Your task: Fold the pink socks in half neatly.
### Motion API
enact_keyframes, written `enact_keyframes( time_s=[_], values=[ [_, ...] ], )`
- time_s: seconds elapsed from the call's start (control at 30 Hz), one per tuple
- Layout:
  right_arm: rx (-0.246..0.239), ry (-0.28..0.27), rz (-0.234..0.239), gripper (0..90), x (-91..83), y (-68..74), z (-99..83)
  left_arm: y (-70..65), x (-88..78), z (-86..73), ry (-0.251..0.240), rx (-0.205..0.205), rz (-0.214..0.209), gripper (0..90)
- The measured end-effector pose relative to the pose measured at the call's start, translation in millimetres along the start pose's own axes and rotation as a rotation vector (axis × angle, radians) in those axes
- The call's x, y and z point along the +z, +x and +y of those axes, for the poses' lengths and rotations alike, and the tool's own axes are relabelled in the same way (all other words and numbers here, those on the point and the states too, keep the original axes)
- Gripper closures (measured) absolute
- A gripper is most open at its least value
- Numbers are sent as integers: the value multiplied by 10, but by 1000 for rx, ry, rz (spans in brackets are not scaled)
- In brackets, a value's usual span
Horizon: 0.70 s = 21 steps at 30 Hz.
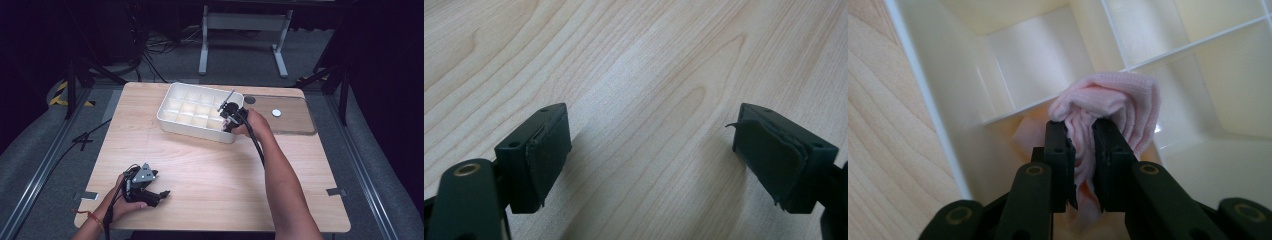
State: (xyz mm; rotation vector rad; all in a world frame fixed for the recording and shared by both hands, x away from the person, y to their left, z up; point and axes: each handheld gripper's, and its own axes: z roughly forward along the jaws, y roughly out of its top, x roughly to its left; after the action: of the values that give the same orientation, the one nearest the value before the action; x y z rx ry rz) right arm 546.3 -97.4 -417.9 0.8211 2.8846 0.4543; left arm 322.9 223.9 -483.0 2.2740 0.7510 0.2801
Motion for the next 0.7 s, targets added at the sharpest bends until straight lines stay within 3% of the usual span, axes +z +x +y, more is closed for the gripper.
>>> enact_keyframes(
  time_s=[0.43, 0.6, 0.7],
  values=[
    [-14, 19, -14, 788, 7, -20, -3, -4, -3, -2, -1, 1, 1, 164],
    [-10, 29, -46, 786, -2, -50, -12, -3, -2, -2, -2, -1, -1, 164],
    [-32, 40, -67, 783, -4, -19, 12, -3, -2, -2, -2, -1, 0, 164]
  ],
)
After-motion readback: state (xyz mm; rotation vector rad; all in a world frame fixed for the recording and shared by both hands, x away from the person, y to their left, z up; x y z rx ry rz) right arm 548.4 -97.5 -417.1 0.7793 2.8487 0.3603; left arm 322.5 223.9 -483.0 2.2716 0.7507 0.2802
